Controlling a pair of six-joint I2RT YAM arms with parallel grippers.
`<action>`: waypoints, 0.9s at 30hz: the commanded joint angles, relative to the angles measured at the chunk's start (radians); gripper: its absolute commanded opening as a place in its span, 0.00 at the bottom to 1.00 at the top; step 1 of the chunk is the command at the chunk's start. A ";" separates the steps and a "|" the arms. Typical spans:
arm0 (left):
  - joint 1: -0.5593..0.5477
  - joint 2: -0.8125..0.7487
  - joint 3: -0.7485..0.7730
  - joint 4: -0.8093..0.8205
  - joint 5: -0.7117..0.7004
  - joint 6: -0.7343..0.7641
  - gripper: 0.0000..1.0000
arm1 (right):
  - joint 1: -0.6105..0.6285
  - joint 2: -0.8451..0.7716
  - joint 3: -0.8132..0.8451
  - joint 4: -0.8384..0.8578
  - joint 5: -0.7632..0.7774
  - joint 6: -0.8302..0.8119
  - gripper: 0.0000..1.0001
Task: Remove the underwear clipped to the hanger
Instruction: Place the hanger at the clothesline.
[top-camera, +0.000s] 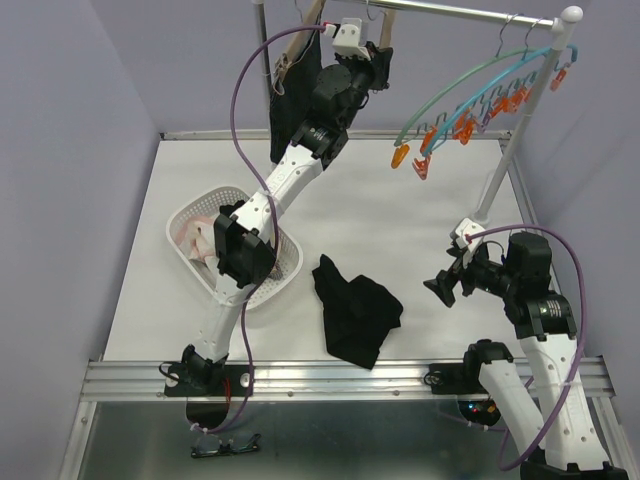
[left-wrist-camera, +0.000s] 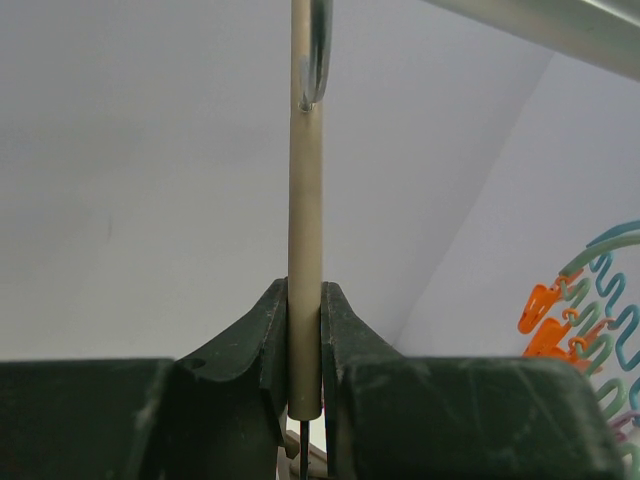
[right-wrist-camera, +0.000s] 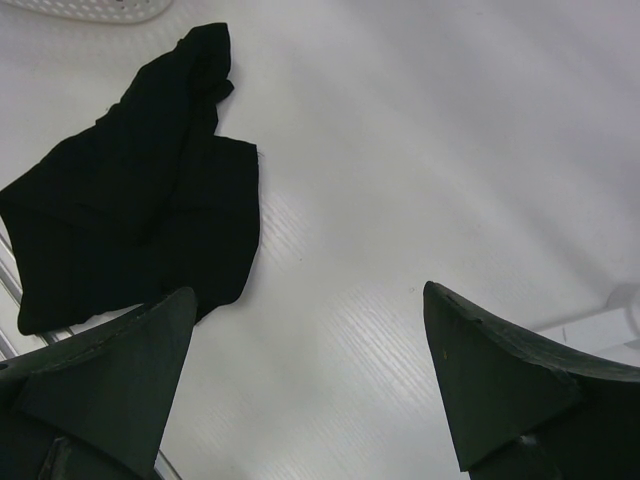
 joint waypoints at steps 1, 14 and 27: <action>0.004 -0.027 0.066 0.060 -0.018 -0.007 0.20 | -0.009 -0.009 -0.012 0.052 -0.013 -0.003 1.00; 0.002 -0.090 0.025 0.046 0.002 0.002 0.56 | -0.013 -0.011 -0.015 0.052 -0.013 -0.005 1.00; 0.002 -0.210 -0.040 -0.008 0.035 -0.022 0.68 | -0.021 -0.015 -0.015 0.052 -0.013 -0.005 1.00</action>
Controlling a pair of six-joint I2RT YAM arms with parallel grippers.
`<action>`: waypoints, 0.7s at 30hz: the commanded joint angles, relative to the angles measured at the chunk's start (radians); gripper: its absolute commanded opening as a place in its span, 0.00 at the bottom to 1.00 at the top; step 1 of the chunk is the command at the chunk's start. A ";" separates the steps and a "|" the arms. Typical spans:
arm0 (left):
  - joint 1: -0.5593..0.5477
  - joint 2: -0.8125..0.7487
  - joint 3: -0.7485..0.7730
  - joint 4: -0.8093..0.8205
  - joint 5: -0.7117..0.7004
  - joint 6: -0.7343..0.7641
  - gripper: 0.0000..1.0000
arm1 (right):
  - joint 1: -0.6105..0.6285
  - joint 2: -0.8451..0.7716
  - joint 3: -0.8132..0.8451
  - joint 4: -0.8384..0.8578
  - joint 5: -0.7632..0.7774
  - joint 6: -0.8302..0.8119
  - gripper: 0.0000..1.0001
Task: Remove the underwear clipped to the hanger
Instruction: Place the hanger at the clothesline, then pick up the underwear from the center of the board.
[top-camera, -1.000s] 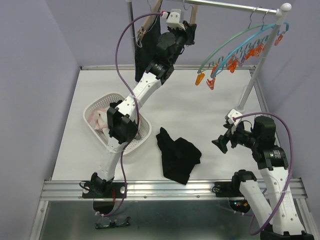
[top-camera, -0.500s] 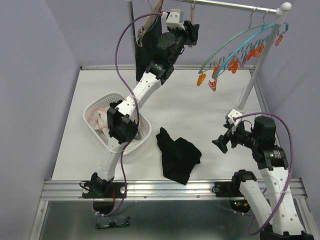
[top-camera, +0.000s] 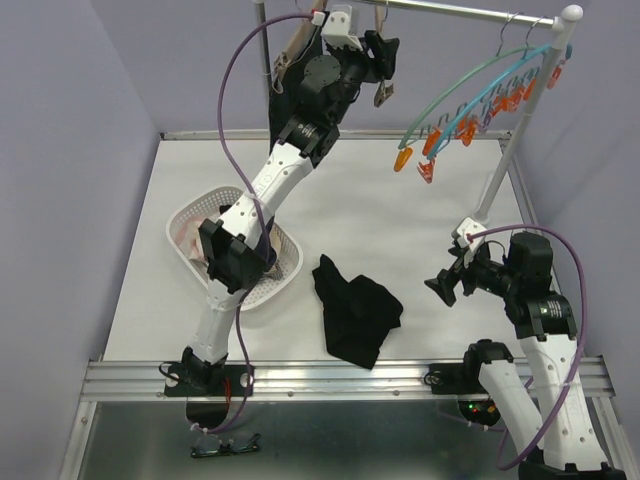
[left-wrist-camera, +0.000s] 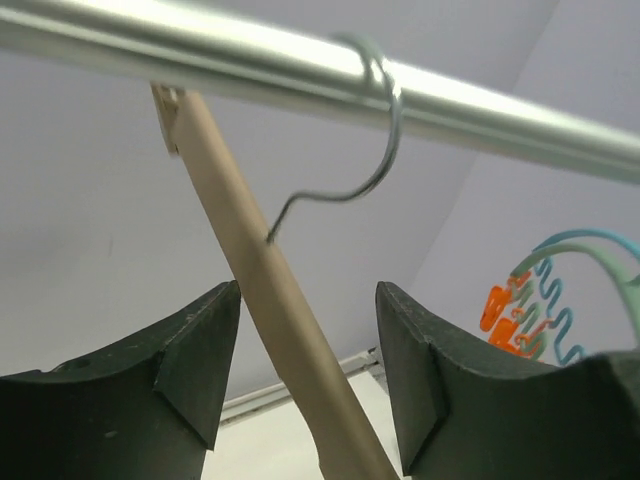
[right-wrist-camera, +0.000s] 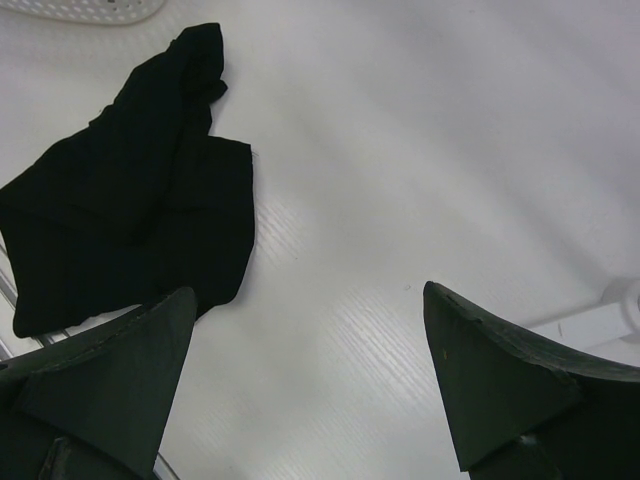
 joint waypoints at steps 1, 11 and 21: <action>0.004 -0.135 -0.002 0.039 0.019 -0.015 0.69 | -0.013 -0.014 -0.015 0.052 -0.011 -0.005 1.00; 0.004 -0.217 -0.036 -0.017 0.031 -0.005 0.73 | -0.017 -0.037 -0.018 0.049 -0.028 -0.016 1.00; 0.004 -0.289 -0.074 -0.061 0.042 0.058 0.74 | -0.017 -0.037 -0.016 0.040 -0.033 -0.029 1.00</action>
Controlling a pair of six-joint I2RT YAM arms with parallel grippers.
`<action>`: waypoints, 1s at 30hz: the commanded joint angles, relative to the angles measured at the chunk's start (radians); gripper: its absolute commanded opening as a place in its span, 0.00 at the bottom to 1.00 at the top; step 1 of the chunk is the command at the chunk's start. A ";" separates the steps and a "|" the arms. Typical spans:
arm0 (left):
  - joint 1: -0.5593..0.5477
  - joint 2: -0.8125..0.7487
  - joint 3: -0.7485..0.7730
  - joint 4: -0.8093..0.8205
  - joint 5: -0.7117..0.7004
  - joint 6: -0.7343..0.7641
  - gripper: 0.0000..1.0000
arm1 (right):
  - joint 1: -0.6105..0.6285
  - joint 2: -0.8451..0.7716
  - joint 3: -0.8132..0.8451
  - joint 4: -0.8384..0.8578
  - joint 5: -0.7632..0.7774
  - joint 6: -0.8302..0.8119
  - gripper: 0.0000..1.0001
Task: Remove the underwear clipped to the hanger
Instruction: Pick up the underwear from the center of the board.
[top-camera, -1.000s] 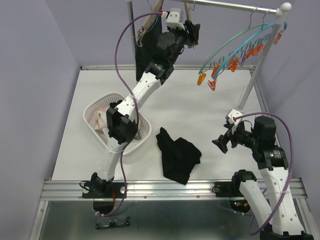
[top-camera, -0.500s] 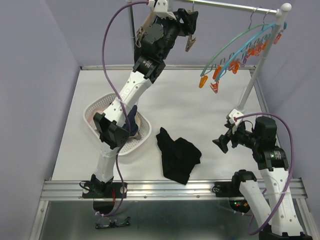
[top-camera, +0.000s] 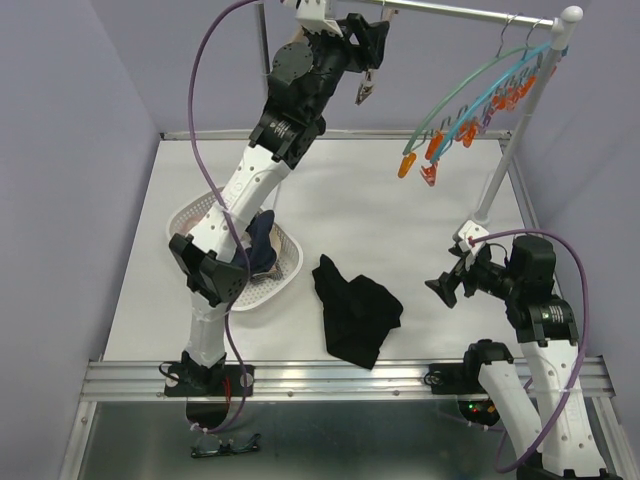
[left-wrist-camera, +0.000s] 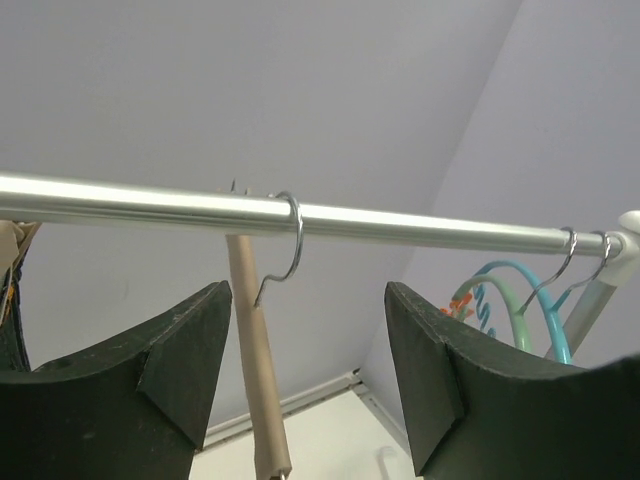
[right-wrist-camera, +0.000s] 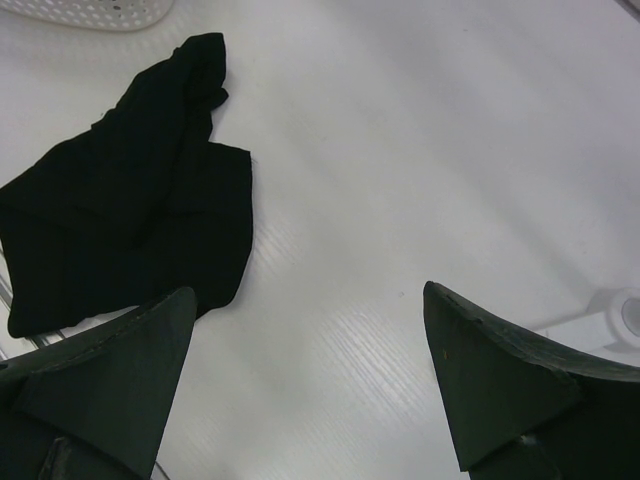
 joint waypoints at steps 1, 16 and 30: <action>0.004 -0.097 -0.041 0.001 0.011 0.055 0.74 | -0.009 -0.006 -0.016 0.041 -0.015 -0.012 1.00; 0.004 -0.660 -0.807 0.037 0.056 0.204 0.88 | -0.008 0.009 -0.013 0.044 0.025 -0.006 1.00; -0.002 -1.266 -1.673 0.043 0.218 -0.044 0.95 | -0.008 0.048 -0.019 0.048 0.016 -0.004 1.00</action>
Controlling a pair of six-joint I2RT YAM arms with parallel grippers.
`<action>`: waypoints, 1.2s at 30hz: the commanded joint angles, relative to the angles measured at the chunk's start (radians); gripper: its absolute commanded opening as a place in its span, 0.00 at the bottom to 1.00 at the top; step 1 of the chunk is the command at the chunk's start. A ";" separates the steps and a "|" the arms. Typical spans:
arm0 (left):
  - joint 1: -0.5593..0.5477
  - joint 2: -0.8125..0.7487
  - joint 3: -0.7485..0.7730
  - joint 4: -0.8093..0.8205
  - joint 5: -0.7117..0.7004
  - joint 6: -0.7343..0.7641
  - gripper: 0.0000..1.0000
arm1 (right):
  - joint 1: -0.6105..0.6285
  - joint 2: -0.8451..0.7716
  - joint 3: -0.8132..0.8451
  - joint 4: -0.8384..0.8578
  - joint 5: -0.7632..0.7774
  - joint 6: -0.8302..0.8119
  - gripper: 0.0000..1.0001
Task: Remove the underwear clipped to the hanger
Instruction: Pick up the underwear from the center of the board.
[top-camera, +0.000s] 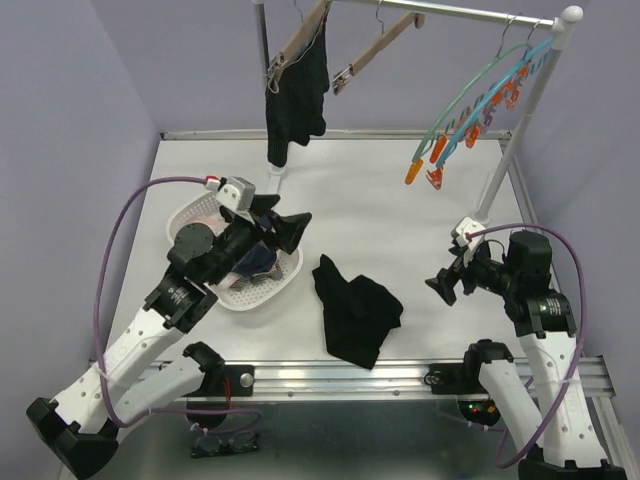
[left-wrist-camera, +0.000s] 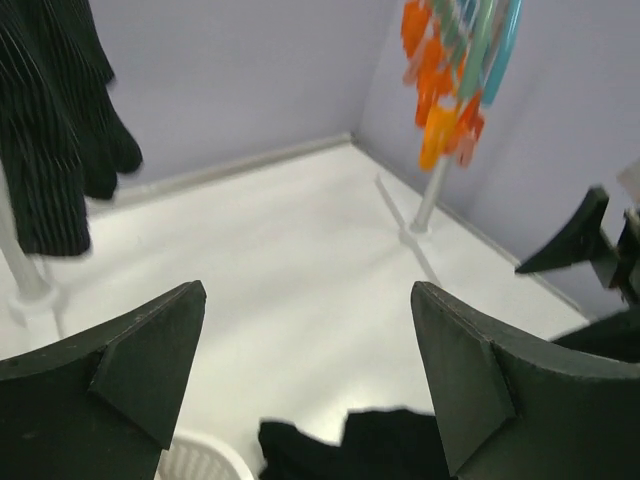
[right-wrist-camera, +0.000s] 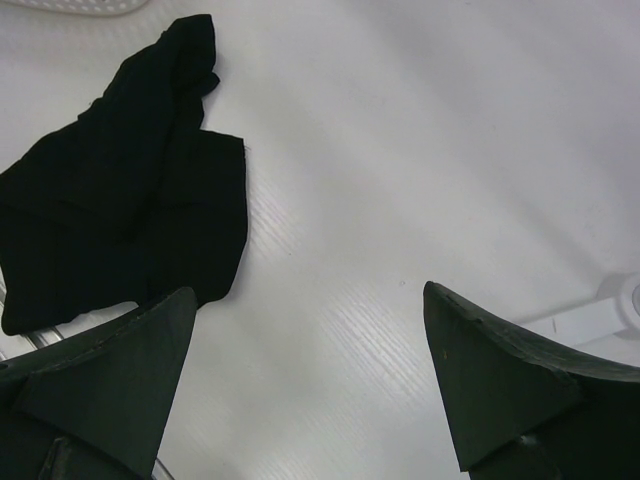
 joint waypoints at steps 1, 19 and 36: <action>-0.013 -0.053 -0.136 -0.009 0.080 -0.163 0.95 | -0.008 0.008 -0.019 0.047 -0.011 -0.002 1.00; -0.520 0.157 -0.308 -0.075 -0.406 -0.707 0.95 | -0.008 0.055 -0.025 0.048 -0.056 -0.031 1.00; -0.636 0.821 0.105 -0.515 -0.623 -1.280 0.68 | -0.008 0.031 -0.030 0.048 -0.039 -0.030 1.00</action>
